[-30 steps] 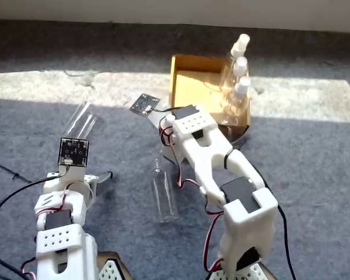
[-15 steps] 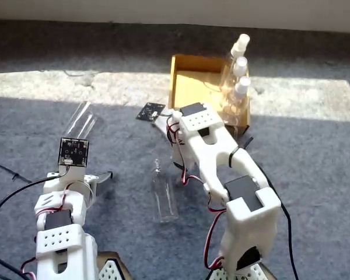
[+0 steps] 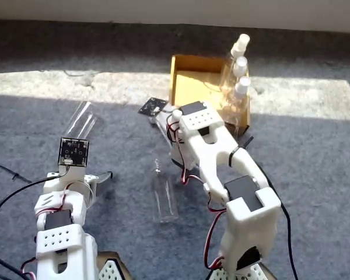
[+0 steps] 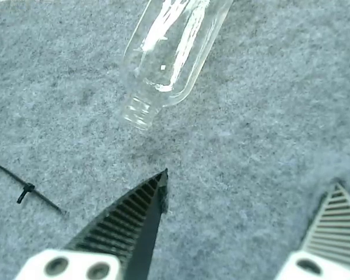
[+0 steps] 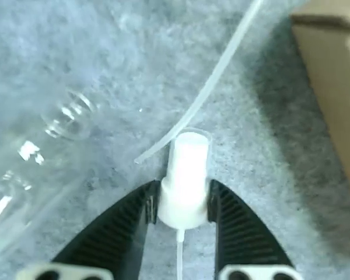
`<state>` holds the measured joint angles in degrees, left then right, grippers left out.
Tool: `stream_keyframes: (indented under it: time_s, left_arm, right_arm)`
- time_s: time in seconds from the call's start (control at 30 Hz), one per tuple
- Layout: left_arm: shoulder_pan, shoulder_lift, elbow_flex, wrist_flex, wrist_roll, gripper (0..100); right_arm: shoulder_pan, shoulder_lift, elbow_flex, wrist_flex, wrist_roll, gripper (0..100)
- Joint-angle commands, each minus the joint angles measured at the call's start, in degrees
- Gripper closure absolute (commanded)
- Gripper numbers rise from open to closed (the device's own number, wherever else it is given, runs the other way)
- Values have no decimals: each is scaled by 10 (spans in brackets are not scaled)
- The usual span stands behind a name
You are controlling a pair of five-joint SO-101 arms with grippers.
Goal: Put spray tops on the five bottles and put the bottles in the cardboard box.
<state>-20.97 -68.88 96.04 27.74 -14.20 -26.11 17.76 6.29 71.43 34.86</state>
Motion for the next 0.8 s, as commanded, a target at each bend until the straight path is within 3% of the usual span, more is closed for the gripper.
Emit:
stream_keyframes:
  time_s: [0.0, 0.3, 0.4, 0.6, 0.77]
  left_arm:
    - [7, -7, 11, 3, 4, 633]
    - [7, -7, 11, 3, 4, 633]
    - [7, -7, 11, 3, 4, 633]
    - [7, -7, 11, 3, 4, 633]
    - [7, -7, 11, 3, 4, 633]
  right_arm:
    - [-4, -12, -31, 29, -57, 947]
    - [-16, -60, -267, 189, -201, 954]
    - [-51, -59, -378, 233, -273, 954]
    - [-171, 5, -505, 224, -386, 954]
    - [-196, 124, -559, 168, -463, 953]
